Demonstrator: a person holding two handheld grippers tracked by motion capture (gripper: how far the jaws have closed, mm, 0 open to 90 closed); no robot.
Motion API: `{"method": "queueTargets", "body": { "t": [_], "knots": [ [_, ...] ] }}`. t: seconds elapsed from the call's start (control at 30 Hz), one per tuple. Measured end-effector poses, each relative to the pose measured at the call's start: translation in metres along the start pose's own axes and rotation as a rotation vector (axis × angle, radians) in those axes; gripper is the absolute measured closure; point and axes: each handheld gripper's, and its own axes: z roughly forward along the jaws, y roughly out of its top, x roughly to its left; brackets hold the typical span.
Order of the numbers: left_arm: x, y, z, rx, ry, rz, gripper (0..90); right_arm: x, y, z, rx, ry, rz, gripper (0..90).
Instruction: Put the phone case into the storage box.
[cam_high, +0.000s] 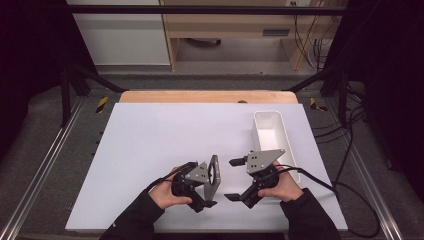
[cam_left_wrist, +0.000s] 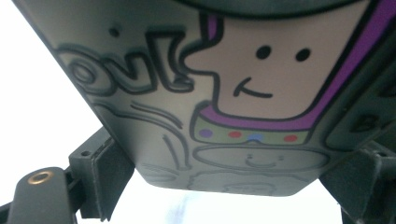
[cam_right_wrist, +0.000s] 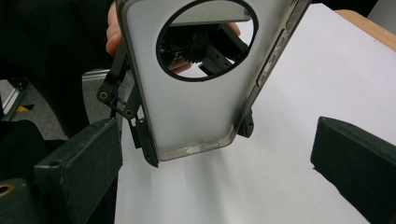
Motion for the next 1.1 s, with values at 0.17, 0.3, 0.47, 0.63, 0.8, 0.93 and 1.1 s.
{"method": "queueTargets", "body": {
  "t": [0.17, 0.3, 0.47, 0.63, 0.8, 0.93, 1.1],
  "knots": [
    [0.0, 0.001, 0.0, -0.013, -0.005, -0.005, 11.5, 0.0, 0.001, 0.003, -0.013, 0.009, 0.005, 3.3],
    [-0.001, 0.002, 0.001, -0.012, -0.009, 0.002, 11.5, 0.001, 0.001, 0.005, -0.022, 0.021, 0.01, 3.5],
    [-0.002, 0.004, 0.005, -0.019, -0.02, 0.0, 11.5, 0.001, 0.001, 0.005, -0.029, 0.029, 0.013, 3.6],
    [-0.002, 0.006, 0.007, -0.026, -0.028, 0.004, 11.5, 0.001, 0.001, 0.006, -0.03, 0.038, 0.013, 3.7],
    [-0.003, 0.007, 0.011, -0.018, -0.04, 0.009, 11.5, 0.002, 0.002, 0.005, -0.04, 0.046, 0.013, 3.7],
    [-0.005, 0.007, 0.014, -0.018, -0.057, 0.007, 11.5, 0.002, 0.002, 0.005, -0.043, 0.05, 0.015, 3.9],
    [-0.006, 0.008, 0.017, -0.015, -0.059, 0.017, 11.5, 0.002, 0.002, 0.006, -0.042, 0.055, 0.015, 4.1]
  ]
}}
